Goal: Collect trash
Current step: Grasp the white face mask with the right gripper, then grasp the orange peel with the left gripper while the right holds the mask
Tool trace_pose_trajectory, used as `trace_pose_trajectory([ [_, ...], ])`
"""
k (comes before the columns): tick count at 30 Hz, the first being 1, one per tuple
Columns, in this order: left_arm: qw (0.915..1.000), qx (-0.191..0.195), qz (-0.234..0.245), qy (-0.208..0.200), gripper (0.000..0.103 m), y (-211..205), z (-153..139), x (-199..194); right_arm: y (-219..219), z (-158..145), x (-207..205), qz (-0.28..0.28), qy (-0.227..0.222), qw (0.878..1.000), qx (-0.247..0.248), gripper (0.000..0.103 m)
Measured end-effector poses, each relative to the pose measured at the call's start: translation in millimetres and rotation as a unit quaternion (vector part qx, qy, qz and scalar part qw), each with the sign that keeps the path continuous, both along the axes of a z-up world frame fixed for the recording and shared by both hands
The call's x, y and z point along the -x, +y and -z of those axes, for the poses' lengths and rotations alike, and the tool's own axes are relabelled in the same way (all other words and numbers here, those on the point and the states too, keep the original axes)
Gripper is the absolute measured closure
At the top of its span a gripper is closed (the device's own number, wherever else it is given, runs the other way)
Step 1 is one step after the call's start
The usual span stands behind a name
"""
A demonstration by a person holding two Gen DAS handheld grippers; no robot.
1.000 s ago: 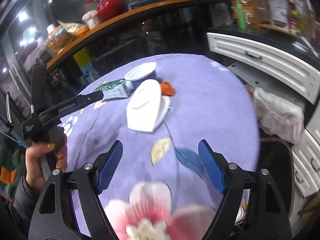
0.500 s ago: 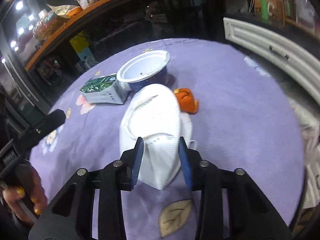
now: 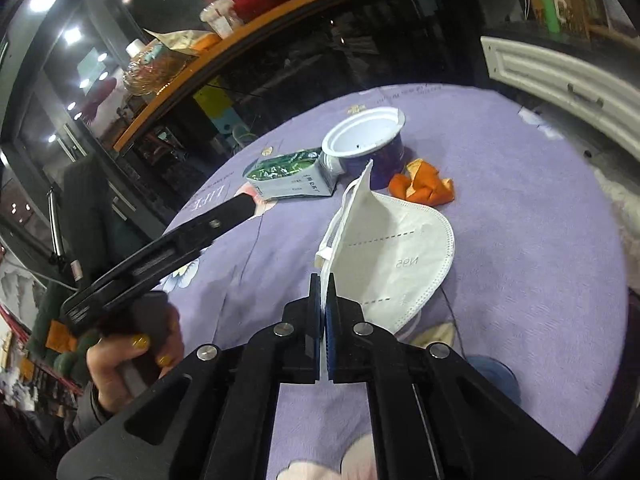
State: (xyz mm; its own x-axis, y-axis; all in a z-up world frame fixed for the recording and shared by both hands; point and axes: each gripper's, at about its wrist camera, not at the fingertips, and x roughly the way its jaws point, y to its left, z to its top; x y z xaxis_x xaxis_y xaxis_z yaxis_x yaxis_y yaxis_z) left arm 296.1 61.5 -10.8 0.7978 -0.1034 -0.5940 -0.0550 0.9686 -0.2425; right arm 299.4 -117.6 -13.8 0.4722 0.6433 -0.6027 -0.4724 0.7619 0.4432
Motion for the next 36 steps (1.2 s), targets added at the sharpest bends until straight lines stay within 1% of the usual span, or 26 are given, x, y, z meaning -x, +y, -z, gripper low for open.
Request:
trace_pose_trajectory([
  [2, 1.0000, -0.001, 0.006, 0.001, 0.013, -3.7, 1.9, -0.7, -10.9, -9.1, 13.8, 0.013, -0.017, 1.000, 0.005, 0.100],
  [3, 0.9999, -0.003, 0.012, 0.002, 0.015, -7.1, 2.7, -1.2, -18.1, -13.3, 20.9, 0.020, -0.026, 0.999, 0.006, 0.100],
  [6, 0.9986, -0.019, 0.048, 0.009, 0.015, -27.6, 7.1, -4.0, -40.6, -19.9, 37.6, 0.044, -0.049, 0.998, 0.020, 0.100],
  [9, 0.9955, -0.046, 0.080, 0.022, 0.020, -52.4, 11.9, -9.7, -61.6, -22.5, 50.2, 0.065, -0.059, 0.996, 0.031, 0.100],
  [11, 0.9925, -0.066, 0.098, 0.031, 0.021, -67.9, 13.3, -16.5, -74.4, -23.5, 57.2, 0.078, -0.063, 0.994, 0.034, 0.100],
  [13, 0.9886, -0.092, 0.111, 0.041, 0.023, -85.3, 14.4, -30.2, -87.8, -23.8, 62.2, 0.092, -0.067, 0.993, 0.035, 0.100],
  [14, 0.9870, -0.099, 0.117, 0.048, 0.024, -91.9, 15.5, -38.4, -95.3, -23.2, 64.4, 0.099, -0.066, 0.992, 0.032, 0.100],
  [17, 0.9841, -0.092, 0.129, 0.080, 0.027, -107.4, 21.9, -66.1, -108.8, -21.2, 68.3, 0.117, -0.064, 0.991, 0.027, 0.100],
  [19, 0.9813, -0.093, 0.137, 0.098, 0.027, -117.9, 27.9, -79.8, -117.8, -18.5, 70.2, 0.127, -0.060, 0.990, 0.022, 0.100],
  [22, 0.9800, -0.115, 0.117, 0.112, 0.027, -132.4, 36.5, -101.9, -127.9, -14.4, 72.5, 0.138, -0.055, 0.989, 0.022, 0.100],
  [26, 0.9804, -0.105, 0.097, 0.136, 0.028, -139.5, 46.5, -123.6, -140.2, -8.8, 77.3, 0.150, -0.051, 0.987, 0.020, 0.100],
  [29, 0.9800, -0.117, 0.083, 0.137, 0.044, -143.2, 48.1, -129.5, -148.8, -3.0, 82.1, 0.159, -0.046, 0.986, 0.017, 0.100],
  [31, 0.9811, -0.114, 0.078, 0.136, 0.046, -143.5, 46.3, -127.9, -152.3, -0.1, 85.6, 0.164, -0.045, 0.985, 0.015, 0.100],
  [34, 0.9825, -0.114, 0.076, 0.126, 0.051, -142.0, 41.3, -121.6, -158.1, 2.2, 91.6, 0.174, -0.045, 0.984, 0.010, 0.100],
  [36, 0.9842, -0.111, 0.076, 0.115, 0.062, -140.8, 35.6, -114.2, -161.3, 2.6, 96.0, 0.180, -0.048, 0.982, 0.009, 0.100],
])
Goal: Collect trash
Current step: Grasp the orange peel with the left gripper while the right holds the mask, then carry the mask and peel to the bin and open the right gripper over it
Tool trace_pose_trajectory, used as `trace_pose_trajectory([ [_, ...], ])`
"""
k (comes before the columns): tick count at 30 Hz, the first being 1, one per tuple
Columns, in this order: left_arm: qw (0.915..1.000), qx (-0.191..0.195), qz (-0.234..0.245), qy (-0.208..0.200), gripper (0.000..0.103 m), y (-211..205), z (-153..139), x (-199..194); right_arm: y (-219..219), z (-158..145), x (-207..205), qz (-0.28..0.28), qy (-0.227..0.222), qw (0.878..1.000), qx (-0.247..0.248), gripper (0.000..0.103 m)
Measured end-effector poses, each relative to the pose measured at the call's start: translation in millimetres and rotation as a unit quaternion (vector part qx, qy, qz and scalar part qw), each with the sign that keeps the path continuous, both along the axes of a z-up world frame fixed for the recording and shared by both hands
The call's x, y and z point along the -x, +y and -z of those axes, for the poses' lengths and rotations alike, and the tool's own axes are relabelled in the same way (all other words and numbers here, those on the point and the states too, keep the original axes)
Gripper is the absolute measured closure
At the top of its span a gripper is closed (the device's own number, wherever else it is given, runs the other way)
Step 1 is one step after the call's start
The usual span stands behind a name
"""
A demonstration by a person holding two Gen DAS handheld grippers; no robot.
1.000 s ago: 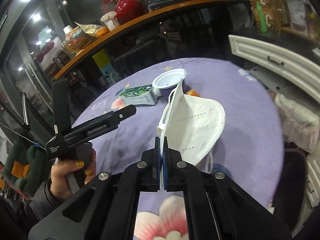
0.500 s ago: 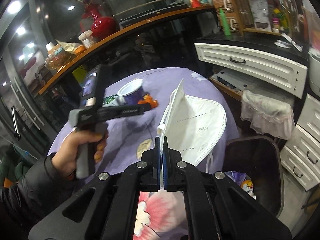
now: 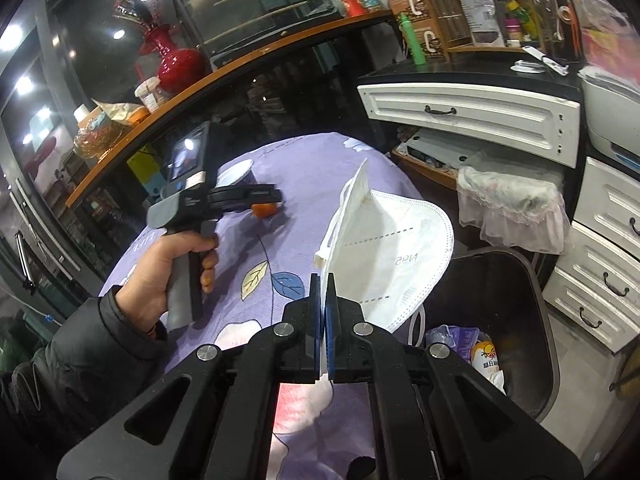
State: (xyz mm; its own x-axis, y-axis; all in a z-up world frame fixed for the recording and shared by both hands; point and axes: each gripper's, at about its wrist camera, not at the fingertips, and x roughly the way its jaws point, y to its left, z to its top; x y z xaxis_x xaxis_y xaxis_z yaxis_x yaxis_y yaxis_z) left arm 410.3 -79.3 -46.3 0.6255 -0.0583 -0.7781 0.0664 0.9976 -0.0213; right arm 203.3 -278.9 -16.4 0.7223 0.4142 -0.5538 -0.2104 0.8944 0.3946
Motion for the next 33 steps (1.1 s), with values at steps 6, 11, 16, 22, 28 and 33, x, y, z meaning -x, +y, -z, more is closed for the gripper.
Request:
trace_pose_trajectory([
  [6, 0.9997, 0.008, 0.020, -0.014, 0.072, 0.9, -8.4, 27.1, -7.1, 0.3, 16.1, 0.015, -0.014, 1.000, 0.003, 0.100],
  [11, 0.9972, 0.060, 0.031, -0.031, 0.073, 15.9, -23.9, 64.5, -19.2, 4.2, 33.2, 0.034, -0.020, 0.999, -0.005, 0.100],
  [16, 0.9933, 0.080, 0.055, -0.064, 0.073, 13.9, -43.6, 115.9, -36.8, 15.7, 49.9, 0.063, -0.014, 0.998, -0.016, 0.100],
  [22, 0.9855, 0.111, 0.099, -0.082, 0.073, -14.8, -52.3, 173.3, -61.7, 31.4, 70.4, 0.104, -0.002, 0.995, -0.004, 0.100],
  [28, 0.9723, 0.141, 0.170, -0.077, 0.073, -66.2, -54.1, 205.7, -82.2, 57.6, 69.8, 0.127, 0.030, 0.991, 0.015, 0.100],
  [33, 0.9652, 0.131, 0.213, -0.077, 0.073, -109.0, -49.5, 216.4, -94.2, 86.3, 51.8, 0.130, 0.061, 0.989, 0.025, 0.100],
])
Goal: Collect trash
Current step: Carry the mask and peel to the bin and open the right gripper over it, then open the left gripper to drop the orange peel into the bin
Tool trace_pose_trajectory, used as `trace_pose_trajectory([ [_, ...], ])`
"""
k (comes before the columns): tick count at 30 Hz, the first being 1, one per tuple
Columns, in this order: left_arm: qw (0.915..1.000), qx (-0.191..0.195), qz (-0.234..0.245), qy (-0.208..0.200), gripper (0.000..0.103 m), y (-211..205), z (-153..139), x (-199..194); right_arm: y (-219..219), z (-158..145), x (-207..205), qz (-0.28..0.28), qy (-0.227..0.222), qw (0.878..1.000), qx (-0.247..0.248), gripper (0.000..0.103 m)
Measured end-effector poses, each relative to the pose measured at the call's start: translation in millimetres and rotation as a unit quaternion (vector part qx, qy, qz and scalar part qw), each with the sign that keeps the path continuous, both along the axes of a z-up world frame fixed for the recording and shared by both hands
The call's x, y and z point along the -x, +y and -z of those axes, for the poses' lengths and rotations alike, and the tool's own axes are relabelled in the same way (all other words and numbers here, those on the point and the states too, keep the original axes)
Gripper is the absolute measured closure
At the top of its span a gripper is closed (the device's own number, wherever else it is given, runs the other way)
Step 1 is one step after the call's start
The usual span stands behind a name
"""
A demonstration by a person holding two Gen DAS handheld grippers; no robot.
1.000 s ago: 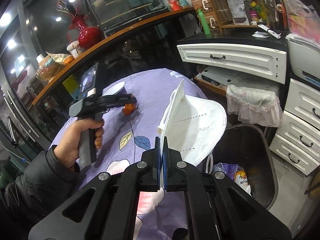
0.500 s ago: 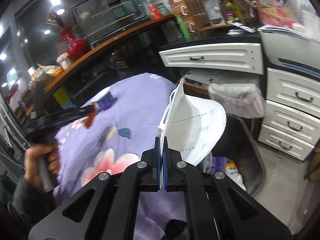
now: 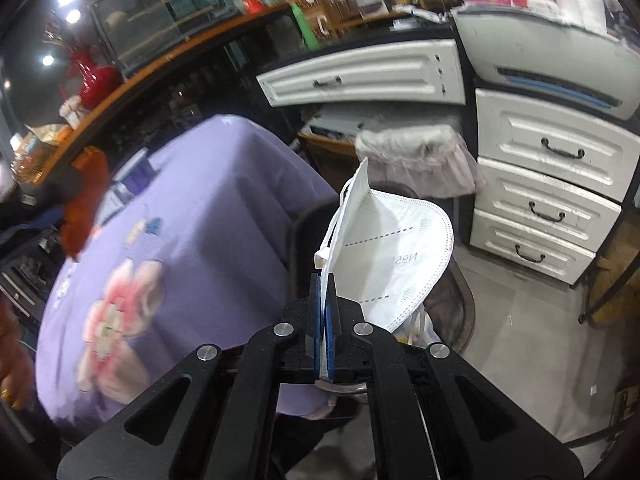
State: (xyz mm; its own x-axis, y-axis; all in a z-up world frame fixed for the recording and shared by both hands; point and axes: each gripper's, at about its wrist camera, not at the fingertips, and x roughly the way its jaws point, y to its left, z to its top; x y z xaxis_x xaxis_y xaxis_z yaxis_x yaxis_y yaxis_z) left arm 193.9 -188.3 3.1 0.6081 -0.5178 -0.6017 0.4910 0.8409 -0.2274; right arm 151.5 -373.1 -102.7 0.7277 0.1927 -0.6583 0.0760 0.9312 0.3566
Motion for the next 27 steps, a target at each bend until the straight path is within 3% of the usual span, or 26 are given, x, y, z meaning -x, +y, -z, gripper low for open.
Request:
trace_pose_trajectory([
  [5, 0.9997, -0.015, 0.019, 0.008, 0.073, -25.2, 11.8, 0.6, -12.6, 35.4, -20.7, 0.007, 0.035, 0.999, 0.001, 0.100],
  [7, 0.9992, -0.025, 0.028, 0.011, 0.073, -35.7, 17.8, -0.2, -18.3, 52.5, -29.3, 0.014, 0.058, 0.998, -0.002, 0.095],
  [9, 0.9986, -0.037, 0.036, 0.011, 0.073, -44.1, 23.6, 2.0, -22.8, 65.7, -32.7, 0.028, 0.081, 0.996, -0.007, 0.066],
  [12, 0.9973, -0.052, 0.049, 0.015, 0.073, -56.1, 33.6, 2.1, -32.3, 69.2, -18.7, 0.058, 0.069, 0.996, -0.019, 0.045],
  [15, 0.9955, -0.069, 0.061, 0.022, 0.073, -70.0, 47.6, 2.2, -41.5, 63.7, 1.3, 0.081, 0.058, 0.995, -0.021, 0.031],
  [27, 0.9855, -0.133, 0.086, 0.062, 0.073, -121.9, 104.9, -11.2, -78.9, 33.4, 70.8, 0.138, 0.025, 0.990, -0.010, 0.030],
])
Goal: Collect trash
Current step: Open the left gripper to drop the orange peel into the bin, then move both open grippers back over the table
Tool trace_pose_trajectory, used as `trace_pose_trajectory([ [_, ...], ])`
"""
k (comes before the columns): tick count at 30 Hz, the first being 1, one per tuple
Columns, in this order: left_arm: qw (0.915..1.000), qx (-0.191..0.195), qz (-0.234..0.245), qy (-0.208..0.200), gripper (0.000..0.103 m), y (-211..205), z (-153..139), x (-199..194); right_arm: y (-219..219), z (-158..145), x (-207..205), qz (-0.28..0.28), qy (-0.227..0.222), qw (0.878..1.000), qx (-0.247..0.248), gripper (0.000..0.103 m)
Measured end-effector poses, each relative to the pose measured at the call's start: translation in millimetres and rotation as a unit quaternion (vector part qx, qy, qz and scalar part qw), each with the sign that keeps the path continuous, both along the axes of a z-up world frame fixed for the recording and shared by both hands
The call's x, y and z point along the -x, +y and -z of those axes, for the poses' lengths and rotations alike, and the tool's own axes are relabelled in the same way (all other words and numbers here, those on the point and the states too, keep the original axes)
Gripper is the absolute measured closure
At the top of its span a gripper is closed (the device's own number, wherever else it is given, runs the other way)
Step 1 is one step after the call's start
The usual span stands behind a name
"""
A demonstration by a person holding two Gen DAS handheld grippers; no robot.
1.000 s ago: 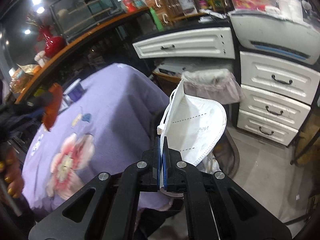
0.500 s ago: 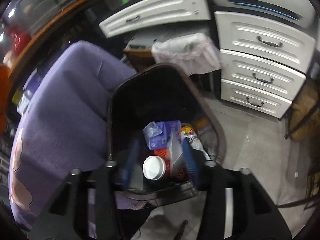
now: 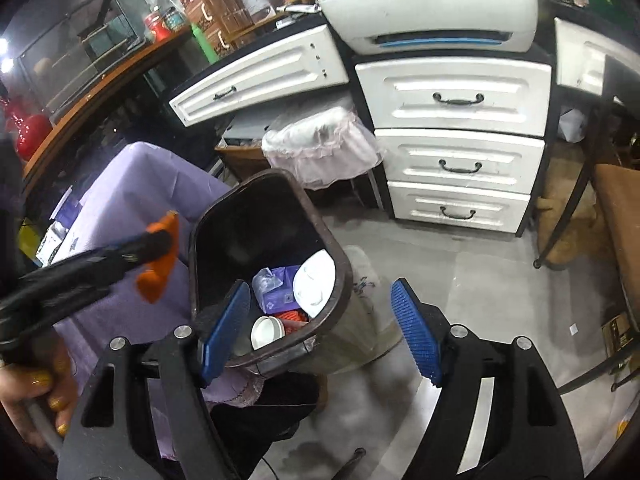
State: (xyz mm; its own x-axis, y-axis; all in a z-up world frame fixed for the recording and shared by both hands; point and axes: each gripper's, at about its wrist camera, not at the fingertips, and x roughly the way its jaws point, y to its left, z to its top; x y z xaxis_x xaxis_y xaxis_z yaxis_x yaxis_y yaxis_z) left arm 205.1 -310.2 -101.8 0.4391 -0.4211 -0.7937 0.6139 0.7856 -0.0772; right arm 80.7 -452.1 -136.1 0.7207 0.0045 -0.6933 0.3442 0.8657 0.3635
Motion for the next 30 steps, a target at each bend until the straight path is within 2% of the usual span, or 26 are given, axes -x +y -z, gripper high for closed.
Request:
trace_pose_trajectory([
  [10, 0.9991, -0.032, -0.009, 0.025, 0.073, -11.8, 28.2, -13.0, -2.6, -4.2, 12.1, -0.002, -0.008, 1.000, 0.009, 0.030],
  [17, 0.9990, -0.037, -0.012, 0.024, 0.071, -15.6, 30.3, -18.0, -2.3, -7.3, 12.8, 0.002, -0.011, 1.000, 0.011, 0.030],
  [20, 0.9991, -0.034, -0.014, 0.022, 0.066, -14.9, 28.5, -19.0, -1.8, -10.0, 14.6, 0.001, -0.012, 1.000, 0.015, 0.030],
  [24, 0.9996, -0.024, -0.015, 0.010, 0.041, -14.4, 20.7, -14.7, -2.1, -13.8, 16.0, 0.004, -0.015, 1.000, 0.016, 0.030],
  [30, 0.9997, 0.009, -0.010, -0.020, 0.024, -6.0, -6.2, -1.4, -1.8, -21.9, 17.7, 0.010, -0.019, 1.000, 0.022, 0.030],
])
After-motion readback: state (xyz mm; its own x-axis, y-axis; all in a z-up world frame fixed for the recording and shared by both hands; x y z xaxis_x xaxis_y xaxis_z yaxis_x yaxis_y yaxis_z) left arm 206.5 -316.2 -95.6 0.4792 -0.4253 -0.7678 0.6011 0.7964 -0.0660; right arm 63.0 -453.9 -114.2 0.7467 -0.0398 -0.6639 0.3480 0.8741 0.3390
